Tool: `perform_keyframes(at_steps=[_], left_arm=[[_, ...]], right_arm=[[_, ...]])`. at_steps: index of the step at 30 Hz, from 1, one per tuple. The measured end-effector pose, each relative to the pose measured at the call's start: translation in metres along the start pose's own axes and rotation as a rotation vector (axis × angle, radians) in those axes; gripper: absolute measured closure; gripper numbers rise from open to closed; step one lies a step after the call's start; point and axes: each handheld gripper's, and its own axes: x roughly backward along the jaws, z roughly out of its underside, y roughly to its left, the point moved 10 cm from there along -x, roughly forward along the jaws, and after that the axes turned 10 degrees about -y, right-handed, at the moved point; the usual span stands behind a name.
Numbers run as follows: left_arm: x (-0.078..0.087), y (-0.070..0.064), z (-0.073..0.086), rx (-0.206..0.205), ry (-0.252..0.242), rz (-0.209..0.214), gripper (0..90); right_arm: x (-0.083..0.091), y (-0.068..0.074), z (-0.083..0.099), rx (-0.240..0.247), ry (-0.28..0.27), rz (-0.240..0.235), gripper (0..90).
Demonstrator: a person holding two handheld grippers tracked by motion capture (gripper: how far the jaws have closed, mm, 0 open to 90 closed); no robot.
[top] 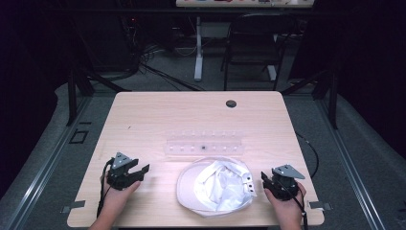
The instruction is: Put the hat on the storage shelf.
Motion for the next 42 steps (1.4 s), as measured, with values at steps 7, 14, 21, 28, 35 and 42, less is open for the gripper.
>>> perform_keyframes(at_steps=[7,14,21,28,35,42], left_arm=[[0.004,-0.006,-0.002,-0.017,-0.005,0.018,45.7],[0.000,-0.006,0.004,-0.028,0.027,0.007,43.0],[0.001,-0.004,0.004,-0.010,0.025,0.006,42.8],[-0.001,-0.006,0.006,-0.014,0.034,0.015,42.8],[-0.002,-0.004,0.009,0.011,0.057,0.016,41.9],[-0.001,-0.001,0.009,0.010,0.057,0.005,41.9]], right_arm=[[0.007,0.002,0.005,-0.046,0.099,-0.050,55.2],[0.013,-0.003,-0.007,-0.043,0.122,-0.076,54.2],[0.014,-0.001,-0.012,0.013,0.153,-0.082,54.9],[0.020,0.013,-0.027,-0.075,0.242,-0.196,54.9],[0.024,0.013,-0.036,-0.064,0.331,-0.234,52.2],[0.027,0.015,-0.042,-0.096,0.389,-0.251,51.6]])
